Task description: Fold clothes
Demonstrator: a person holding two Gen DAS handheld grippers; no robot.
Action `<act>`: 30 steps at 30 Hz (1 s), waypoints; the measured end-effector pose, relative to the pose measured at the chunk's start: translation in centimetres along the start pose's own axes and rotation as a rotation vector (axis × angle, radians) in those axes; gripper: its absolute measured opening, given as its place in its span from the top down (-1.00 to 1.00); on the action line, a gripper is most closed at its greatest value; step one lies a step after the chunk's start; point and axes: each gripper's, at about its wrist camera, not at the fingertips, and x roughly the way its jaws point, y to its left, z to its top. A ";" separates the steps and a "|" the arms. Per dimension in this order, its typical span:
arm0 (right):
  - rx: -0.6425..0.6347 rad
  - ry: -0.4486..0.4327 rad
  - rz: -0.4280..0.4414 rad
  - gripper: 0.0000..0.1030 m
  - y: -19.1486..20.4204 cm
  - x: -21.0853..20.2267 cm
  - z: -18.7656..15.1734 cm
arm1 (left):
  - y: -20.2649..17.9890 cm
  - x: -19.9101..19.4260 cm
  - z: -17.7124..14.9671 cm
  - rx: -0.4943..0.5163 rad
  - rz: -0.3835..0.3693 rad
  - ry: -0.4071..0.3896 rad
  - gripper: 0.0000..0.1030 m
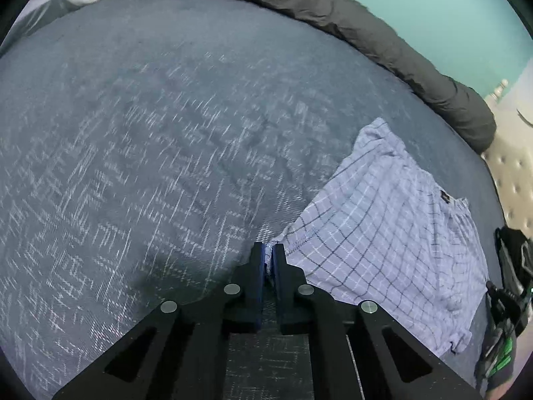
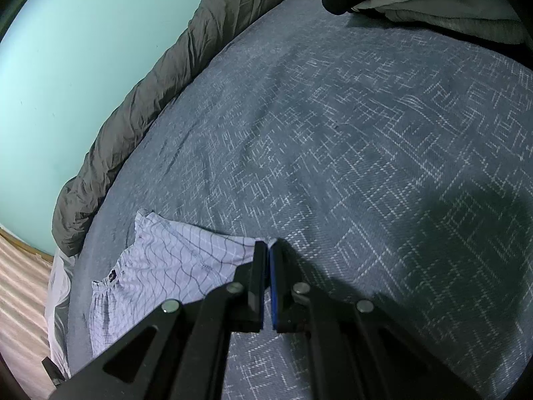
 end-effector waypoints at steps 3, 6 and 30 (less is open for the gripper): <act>0.000 0.001 -0.002 0.97 0.0 0.1 0.0 | -0.2 0.1 0.1 0.003 0.003 -0.001 0.91; 0.004 0.003 -0.004 0.97 -0.1 0.2 -0.1 | -0.5 0.1 0.2 0.011 0.006 -0.006 0.91; 0.009 0.018 0.052 0.00 1.6 -3.5 -3.2 | -5.0 -1.4 1.0 0.072 -0.032 -0.067 0.91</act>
